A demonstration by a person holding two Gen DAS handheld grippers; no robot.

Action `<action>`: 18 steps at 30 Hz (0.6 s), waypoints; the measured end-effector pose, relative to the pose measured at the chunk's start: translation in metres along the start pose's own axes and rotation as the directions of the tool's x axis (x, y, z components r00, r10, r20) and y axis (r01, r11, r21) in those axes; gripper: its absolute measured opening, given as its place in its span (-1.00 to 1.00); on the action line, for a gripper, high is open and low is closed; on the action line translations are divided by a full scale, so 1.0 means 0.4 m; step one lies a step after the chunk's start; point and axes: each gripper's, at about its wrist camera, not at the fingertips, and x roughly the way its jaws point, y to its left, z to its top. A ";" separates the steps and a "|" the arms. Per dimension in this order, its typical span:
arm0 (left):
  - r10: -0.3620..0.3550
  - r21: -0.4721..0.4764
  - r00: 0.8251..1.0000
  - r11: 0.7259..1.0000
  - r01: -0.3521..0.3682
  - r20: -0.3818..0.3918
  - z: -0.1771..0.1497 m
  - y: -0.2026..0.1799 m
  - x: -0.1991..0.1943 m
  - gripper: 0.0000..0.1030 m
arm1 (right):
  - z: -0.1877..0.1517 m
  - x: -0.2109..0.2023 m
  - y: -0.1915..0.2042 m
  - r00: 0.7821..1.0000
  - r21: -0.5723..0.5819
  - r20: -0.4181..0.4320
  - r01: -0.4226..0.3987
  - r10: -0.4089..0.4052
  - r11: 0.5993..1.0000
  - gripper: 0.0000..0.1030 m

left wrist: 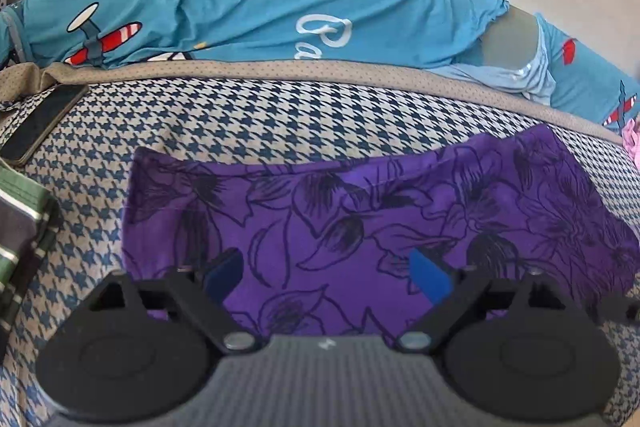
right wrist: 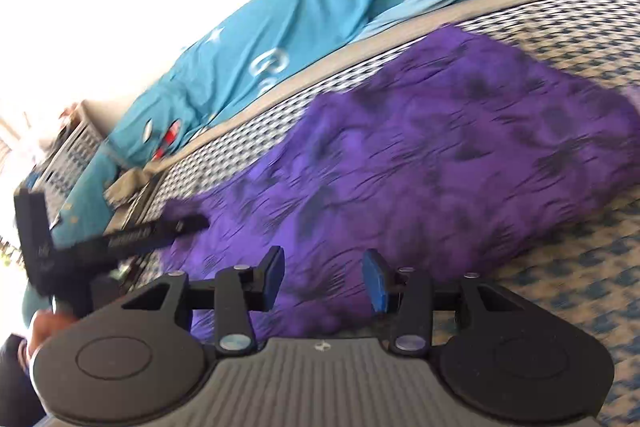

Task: Fold clothes

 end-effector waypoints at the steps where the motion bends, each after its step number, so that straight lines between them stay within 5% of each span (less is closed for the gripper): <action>1: -0.006 0.011 1.000 1.000 0.006 -0.009 -0.006 -0.010 0.008 0.75 | 0.012 -0.015 -0.027 1.000 0.024 0.012 0.017 -0.017 1.000 -0.16; 13: -0.018 0.179 0.994 0.983 0.038 -0.110 -0.083 -0.096 0.043 0.77 | 0.022 -0.088 -0.245 0.980 0.304 0.090 0.144 -0.179 0.942 -0.07; 18: -0.021 0.208 0.995 0.977 0.041 -0.095 -0.125 -0.086 0.020 0.84 | 0.013 -0.080 -0.308 0.984 0.459 0.074 0.111 -0.162 0.881 -0.07</action>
